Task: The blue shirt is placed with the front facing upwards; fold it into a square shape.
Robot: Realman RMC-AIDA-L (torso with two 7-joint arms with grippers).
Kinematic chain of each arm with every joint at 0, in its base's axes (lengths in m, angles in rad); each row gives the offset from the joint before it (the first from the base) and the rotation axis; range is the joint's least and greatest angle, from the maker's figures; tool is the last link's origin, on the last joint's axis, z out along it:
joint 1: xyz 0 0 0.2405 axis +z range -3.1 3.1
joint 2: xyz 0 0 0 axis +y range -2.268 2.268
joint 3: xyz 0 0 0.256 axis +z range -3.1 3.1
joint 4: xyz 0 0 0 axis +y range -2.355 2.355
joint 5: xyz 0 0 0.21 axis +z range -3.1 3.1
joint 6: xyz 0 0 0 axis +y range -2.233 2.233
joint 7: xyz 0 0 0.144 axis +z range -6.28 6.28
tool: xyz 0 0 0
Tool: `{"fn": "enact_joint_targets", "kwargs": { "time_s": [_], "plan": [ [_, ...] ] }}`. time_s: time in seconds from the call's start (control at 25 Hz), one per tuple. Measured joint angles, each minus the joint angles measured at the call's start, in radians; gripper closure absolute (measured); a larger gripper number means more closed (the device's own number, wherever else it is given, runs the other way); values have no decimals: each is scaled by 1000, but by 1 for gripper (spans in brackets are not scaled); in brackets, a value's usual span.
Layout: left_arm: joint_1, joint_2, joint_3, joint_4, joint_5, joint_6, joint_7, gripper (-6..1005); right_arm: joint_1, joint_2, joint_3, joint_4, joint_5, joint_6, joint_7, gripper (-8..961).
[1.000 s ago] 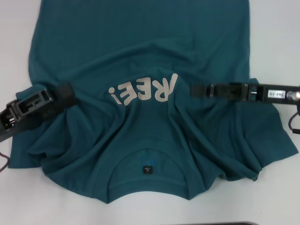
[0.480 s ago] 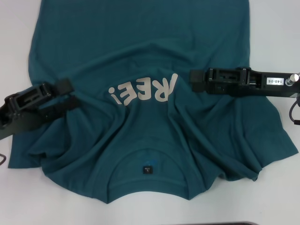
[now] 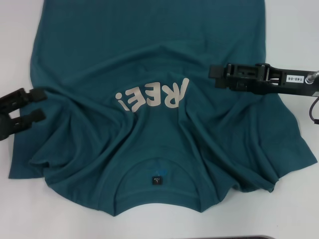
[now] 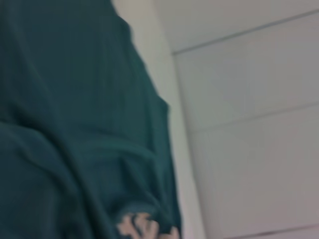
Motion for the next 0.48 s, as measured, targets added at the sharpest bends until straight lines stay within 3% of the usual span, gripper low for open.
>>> {"fn": "enact_joint_targets", "kwargs": {
  "time_s": [0.2, 0.48],
  "plan": [
    [13, 28, -10, 1, 3, -36, -15, 125, -1, -1, 3, -3, 0, 0, 0, 69],
    [31, 36, -6, 2, 15, -95, -42, 125, 3, 0, 2, 0, 1, 0, 0, 69]
  ]
}}
